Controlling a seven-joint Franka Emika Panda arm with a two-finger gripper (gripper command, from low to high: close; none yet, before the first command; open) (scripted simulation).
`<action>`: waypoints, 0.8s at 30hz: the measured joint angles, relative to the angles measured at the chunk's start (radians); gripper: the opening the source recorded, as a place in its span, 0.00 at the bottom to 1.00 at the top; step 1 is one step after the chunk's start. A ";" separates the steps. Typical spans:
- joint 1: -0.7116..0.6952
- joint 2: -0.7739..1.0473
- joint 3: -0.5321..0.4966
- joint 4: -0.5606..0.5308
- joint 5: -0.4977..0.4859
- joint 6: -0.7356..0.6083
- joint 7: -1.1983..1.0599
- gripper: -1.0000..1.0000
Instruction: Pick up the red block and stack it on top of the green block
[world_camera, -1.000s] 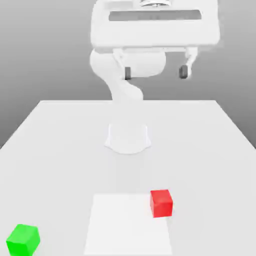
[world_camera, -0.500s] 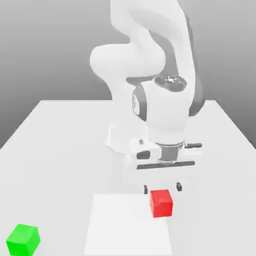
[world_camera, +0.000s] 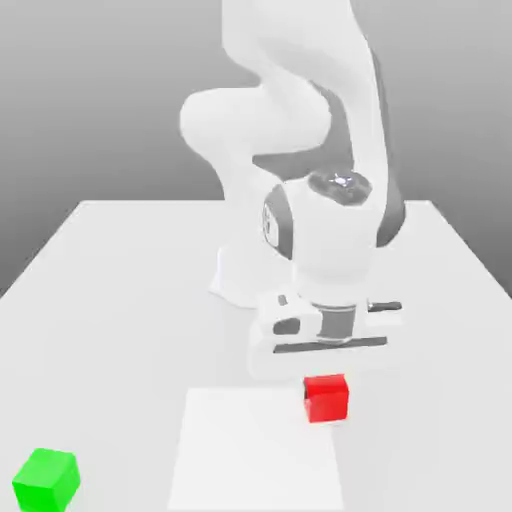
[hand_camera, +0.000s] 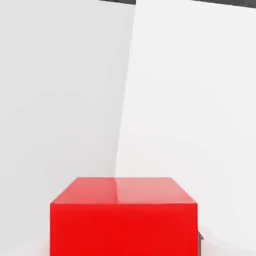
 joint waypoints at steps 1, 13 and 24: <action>-0.004 -0.020 -0.004 0.005 0.008 -0.025 0.005 0.00; -0.231 0.100 -0.189 0.297 0.043 -0.197 0.344 0.00; -0.382 0.317 -0.316 0.513 0.166 -0.207 0.516 0.00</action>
